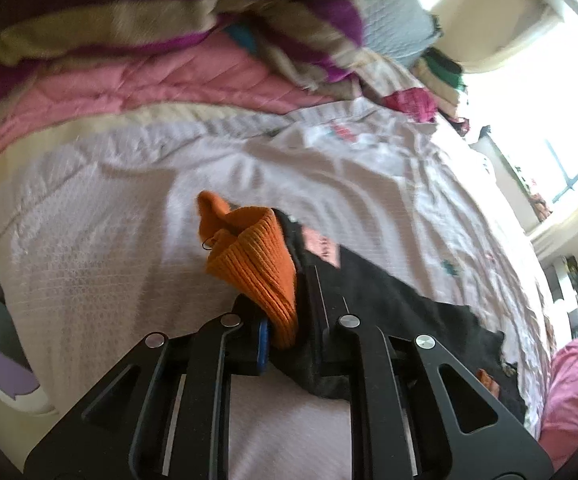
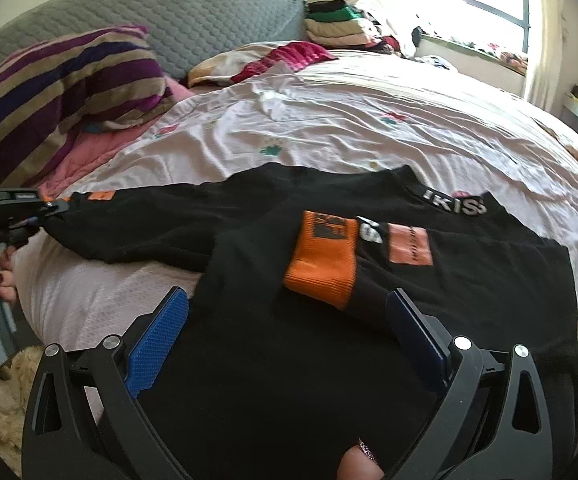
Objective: Fold small clothes
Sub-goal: 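Lift the cuff with the left tool and lay it across the shirt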
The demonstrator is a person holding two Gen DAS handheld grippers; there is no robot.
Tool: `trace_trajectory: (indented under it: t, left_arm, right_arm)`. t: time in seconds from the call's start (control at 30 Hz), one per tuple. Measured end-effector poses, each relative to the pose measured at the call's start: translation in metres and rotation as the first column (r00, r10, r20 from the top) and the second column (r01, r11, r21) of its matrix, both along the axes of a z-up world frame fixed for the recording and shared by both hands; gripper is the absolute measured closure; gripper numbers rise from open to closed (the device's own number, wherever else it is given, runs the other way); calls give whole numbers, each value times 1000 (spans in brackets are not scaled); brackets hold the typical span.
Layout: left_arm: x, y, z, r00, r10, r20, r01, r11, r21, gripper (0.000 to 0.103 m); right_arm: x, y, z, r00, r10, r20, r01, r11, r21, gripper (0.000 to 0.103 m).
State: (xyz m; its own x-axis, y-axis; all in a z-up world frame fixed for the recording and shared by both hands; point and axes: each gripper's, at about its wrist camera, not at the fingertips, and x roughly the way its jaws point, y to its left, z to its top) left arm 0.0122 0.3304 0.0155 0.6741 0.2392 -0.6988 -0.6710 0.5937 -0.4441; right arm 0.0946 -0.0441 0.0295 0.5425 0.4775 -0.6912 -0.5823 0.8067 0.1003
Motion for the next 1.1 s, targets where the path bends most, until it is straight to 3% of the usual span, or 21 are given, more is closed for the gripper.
trace_trajectory:
  t: [0.27,0.57,1.1]
  left_arm:
    - [11,-40,49,990,-113,84,107,991,77,96]
    - [43,-105,74,949,-295,111,279,951,134,97]
    - [92,-220,66,824,-564,46,551,819,160,98]
  right_arm:
    - [2,-41,7,996,-89,-17,90,994,56,5]
    - [4,-87,16,983,-183,-23,185,976,119,5]
    - [9,-166,15,936,-346,-67,352,916,191,5]
